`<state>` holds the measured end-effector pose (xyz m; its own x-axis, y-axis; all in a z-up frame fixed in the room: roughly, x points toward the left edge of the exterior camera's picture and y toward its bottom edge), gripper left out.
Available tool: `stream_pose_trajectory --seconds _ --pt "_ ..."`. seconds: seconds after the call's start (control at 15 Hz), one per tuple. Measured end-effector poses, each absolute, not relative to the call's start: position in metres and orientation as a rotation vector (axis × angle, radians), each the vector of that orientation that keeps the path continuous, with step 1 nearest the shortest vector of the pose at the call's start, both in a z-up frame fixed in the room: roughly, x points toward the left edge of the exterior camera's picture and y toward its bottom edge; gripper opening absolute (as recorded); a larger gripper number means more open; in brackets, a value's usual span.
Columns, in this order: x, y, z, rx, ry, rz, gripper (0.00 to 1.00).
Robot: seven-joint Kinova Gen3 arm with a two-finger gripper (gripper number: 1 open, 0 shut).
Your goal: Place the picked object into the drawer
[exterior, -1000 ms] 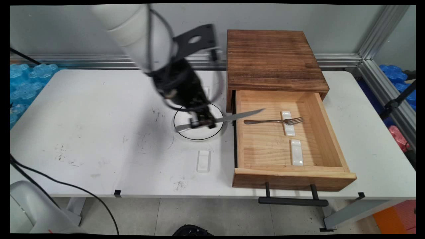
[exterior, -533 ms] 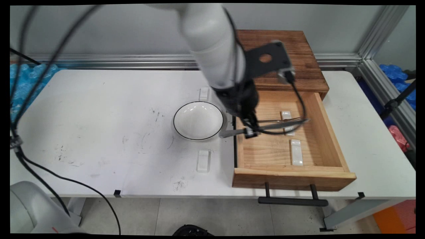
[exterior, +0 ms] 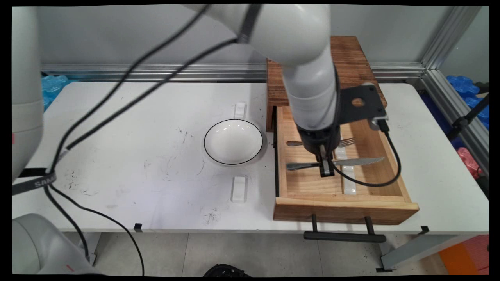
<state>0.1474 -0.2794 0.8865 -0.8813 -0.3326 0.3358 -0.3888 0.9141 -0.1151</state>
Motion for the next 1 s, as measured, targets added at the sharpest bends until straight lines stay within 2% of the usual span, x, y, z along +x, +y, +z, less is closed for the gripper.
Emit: stream_pose_trajectory --seconds 1.0 --pt "0.107 -0.301 0.831 0.495 -2.854 0.261 0.0"
